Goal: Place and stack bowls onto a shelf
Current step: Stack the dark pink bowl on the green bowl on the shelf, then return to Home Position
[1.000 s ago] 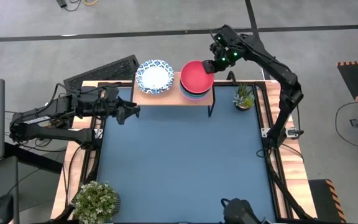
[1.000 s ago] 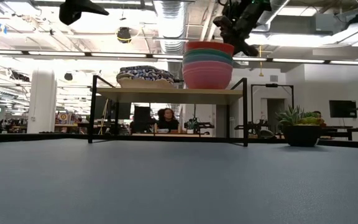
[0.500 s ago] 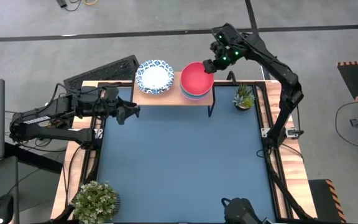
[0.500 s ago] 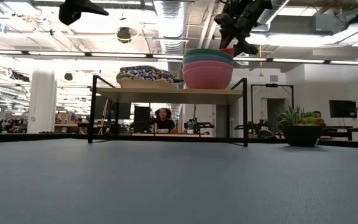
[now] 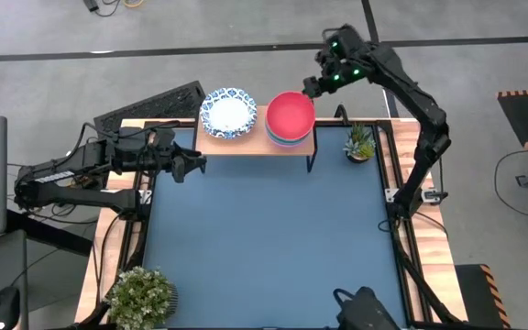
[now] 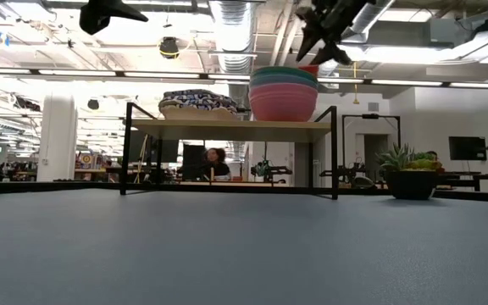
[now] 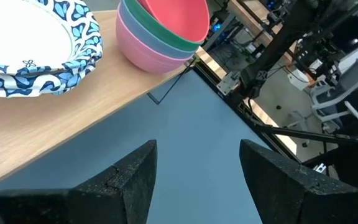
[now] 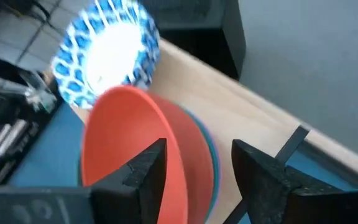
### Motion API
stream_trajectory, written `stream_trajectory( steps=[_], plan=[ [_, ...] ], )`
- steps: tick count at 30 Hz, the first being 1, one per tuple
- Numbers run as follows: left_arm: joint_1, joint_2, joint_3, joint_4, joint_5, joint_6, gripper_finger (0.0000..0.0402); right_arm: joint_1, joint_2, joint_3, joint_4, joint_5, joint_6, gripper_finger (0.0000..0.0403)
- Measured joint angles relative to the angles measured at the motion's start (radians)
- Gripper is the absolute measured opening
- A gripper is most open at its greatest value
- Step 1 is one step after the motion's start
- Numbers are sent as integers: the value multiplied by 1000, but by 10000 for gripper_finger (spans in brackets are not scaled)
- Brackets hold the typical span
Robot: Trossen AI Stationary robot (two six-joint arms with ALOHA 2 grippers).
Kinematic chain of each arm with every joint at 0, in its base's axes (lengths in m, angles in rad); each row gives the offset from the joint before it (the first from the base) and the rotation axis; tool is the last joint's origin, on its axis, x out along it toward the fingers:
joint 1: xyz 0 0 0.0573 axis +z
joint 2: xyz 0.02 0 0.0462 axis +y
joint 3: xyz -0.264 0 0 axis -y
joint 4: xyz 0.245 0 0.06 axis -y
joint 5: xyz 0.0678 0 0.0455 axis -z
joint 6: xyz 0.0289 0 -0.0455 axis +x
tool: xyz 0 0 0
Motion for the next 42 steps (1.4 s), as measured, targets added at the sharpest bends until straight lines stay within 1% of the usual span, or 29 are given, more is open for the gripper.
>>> stream_trajectory(
  steps=[2, 4, 5, 7, 9, 12, 13, 15, 17, 23, 25, 28, 35, 39, 42],
  plan=[
    [0, 0, 0, 0, -1, -14, 213, 0, 1, 29, -3, 16, 1, 203],
    [0, 0, 0, 0, -2, -24, 213, 16, 4, 58, 7, 96, 4, 202],
    [0, 0, 0, 0, -2, -31, 213, 39, 4, 68, 26, 170, 4, 202],
    [0, 0, 0, 0, -12, -39, 213, 108, 2, 72, 103, 350, -17, 200],
    [0, 0, 0, 0, -26, -42, 213, 185, 3, 72, 166, 551, -84, 195],
    [0, 0, 0, 0, -28, -59, 213, 311, 39, 72, 236, 864, -198, 185],
    [0, 0, 0, 0, -28, -61, 213, 339, 51, 71, 241, 940, -229, 181],
    [0, 0, 0, 0, -28, -61, 213, 377, 83, 70, 250, 1057, -276, 175],
    [0, 0, 0, 0, -28, -62, 213, 397, 110, 70, 229, 1118, -283, 169],
    [0, 0, 0, 0, -28, -67, 213, 377, 172, 70, 100, 1105, -138, 160],
    [0, 0, 0, 0, -28, -72, 213, 364, 176, 70, 84, 1058, -109, 159],
    [0, 0, 0, 0, -28, -75, 213, 344, 175, 70, 75, 957, -81, 159],
    [0, 0, 0, 0, -28, -69, 213, 308, 170, 70, 57, 788, -30, 159],
    [0, 0, 0, 0, -28, -60, 213, 294, 172, 70, 48, 774, -29, 159],
    [0, 0, 0, 0, -28, -56, 213, 297, 171, 70, 99, 773, -42, 159]
  ],
)
